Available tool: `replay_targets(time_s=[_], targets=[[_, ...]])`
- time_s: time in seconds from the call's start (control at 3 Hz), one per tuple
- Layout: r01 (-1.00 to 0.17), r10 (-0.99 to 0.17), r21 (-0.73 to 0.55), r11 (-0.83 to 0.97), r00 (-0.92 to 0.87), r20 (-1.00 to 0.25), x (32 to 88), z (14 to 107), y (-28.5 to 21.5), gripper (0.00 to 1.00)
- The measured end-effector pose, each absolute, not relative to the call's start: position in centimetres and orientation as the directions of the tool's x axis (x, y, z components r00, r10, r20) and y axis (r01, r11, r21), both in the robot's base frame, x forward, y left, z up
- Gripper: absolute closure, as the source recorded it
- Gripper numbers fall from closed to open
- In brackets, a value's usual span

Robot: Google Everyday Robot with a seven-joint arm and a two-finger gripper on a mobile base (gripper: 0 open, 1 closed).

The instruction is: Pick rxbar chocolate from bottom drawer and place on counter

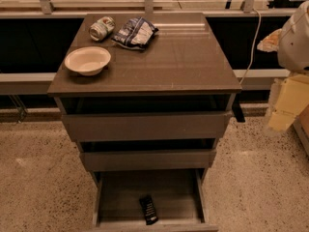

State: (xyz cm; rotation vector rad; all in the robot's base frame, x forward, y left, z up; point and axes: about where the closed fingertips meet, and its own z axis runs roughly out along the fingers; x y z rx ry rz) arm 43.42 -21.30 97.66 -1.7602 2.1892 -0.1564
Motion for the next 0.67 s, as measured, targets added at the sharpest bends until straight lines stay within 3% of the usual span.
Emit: replay_targets(time_s=[0.33,0.67], targets=[[-0.93,-0.966,-0.286,0.232,-0.185,-0.183,43.4,97.7,-21.3,0.0],[-0.97,-0.986,-0.212,0.116,-0.085,-0.146,45.0,94.2,-18.7,0.0]])
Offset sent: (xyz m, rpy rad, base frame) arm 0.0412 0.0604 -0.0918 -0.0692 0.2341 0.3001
